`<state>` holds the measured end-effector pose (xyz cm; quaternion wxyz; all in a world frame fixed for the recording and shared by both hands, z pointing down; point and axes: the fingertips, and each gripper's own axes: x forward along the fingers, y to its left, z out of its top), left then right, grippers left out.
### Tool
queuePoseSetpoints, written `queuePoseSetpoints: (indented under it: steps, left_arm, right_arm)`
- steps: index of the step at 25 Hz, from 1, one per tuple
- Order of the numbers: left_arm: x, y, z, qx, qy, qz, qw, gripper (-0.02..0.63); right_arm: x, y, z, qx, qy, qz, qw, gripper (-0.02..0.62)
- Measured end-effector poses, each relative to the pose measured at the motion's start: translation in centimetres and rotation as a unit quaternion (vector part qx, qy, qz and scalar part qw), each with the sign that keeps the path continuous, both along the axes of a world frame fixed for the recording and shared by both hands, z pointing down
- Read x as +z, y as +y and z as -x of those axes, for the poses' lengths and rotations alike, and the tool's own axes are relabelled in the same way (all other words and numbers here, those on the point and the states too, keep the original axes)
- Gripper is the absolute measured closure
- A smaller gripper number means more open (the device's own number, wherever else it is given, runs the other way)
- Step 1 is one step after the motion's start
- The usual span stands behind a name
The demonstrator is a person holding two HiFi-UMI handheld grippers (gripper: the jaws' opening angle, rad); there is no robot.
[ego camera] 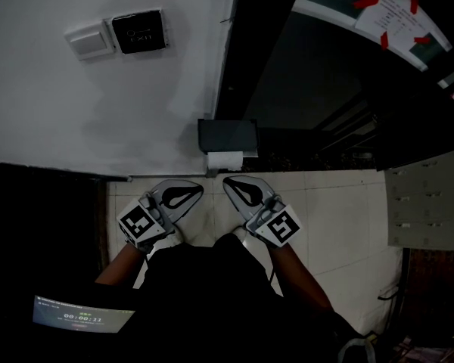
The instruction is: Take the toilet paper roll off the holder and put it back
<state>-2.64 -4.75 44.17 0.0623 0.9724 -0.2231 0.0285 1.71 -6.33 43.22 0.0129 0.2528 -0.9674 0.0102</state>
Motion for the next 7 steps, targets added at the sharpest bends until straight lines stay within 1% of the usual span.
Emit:
queuePoseSetpoints:
  steps: [2, 5, 7]
  left_arm:
    - [0.06, -0.02, 0.01, 0.000, 0.003, 0.000, 1.0000, 0.604]
    - [0.70, -0.09, 0.25, 0.000, 0.011, -0.015, 0.9998, 0.604]
    - [0.97, -0.09, 0.32, 0.002, 0.010, -0.024, 0.9997, 0.604]
  right_arm:
    - [0.03, 0.07, 0.15, -0.002, 0.000, 0.000, 1.000, 0.595]
    - [0.19, 0.11, 0.24, -0.002, 0.001, 0.002, 1.000, 0.595]
    - [0.25, 0.14, 0.25, -0.001, -0.001, 0.004, 1.000, 0.595]
